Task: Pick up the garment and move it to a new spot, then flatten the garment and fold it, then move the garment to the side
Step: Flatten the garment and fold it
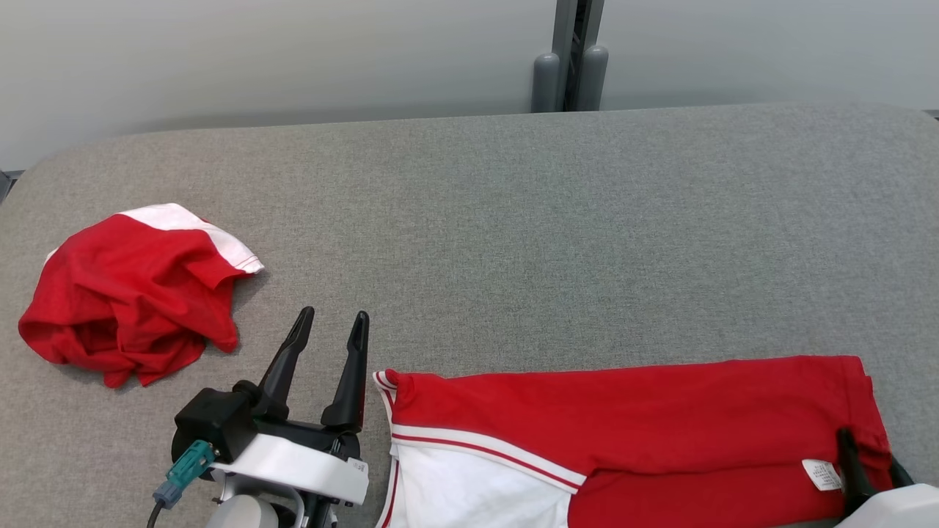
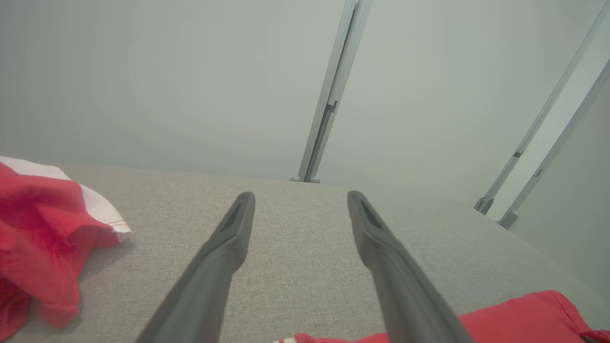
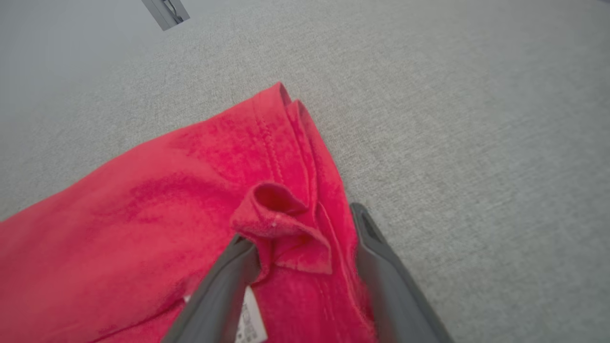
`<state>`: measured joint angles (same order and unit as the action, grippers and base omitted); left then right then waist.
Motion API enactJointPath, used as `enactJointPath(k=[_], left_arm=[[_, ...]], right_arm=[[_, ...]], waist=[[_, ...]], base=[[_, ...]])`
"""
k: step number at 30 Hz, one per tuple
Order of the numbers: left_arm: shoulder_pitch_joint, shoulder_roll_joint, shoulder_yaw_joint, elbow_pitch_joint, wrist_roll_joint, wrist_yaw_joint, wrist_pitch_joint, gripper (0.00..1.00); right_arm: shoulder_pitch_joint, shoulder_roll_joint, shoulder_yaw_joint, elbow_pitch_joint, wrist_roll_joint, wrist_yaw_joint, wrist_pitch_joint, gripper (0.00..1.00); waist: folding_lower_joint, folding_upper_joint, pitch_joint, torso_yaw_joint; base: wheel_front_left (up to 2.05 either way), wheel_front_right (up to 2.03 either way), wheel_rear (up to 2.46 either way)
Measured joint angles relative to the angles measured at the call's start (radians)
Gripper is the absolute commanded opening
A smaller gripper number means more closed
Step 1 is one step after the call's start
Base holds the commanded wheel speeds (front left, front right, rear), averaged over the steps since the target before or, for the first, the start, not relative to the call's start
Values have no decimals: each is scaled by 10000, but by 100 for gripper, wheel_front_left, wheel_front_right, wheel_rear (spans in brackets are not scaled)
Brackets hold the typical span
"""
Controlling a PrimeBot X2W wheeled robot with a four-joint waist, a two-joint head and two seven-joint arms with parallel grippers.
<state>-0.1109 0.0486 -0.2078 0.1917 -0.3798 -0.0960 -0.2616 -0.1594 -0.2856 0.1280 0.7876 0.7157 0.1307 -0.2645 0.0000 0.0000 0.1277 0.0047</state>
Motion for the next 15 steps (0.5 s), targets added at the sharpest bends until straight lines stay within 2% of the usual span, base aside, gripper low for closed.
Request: enactJointPath(k=[1,2,10,15], left_arm=[[0,0,0,0,0,2,0,100],[0,0,0,-2,0,2,0,100],[1,0,29,4,15,2,0,100],[-16,0,44,4,15,2,0,100]], right_arm=[[-6,0,42,-2,35,0,0,11],[-10,-2,81,-27,52,0,0,0],[-267,-128,-79,-232,-67,4,6,0],[-668,-581,-410,-63,-291,4,8,0]], waist=[[0,0,0,-1],[0,0,0,-1],[0,0,43,-7],[0,0,77,13]], base=[[0,0,0],[0,0,0],[0,0,0],[0,0,0]])
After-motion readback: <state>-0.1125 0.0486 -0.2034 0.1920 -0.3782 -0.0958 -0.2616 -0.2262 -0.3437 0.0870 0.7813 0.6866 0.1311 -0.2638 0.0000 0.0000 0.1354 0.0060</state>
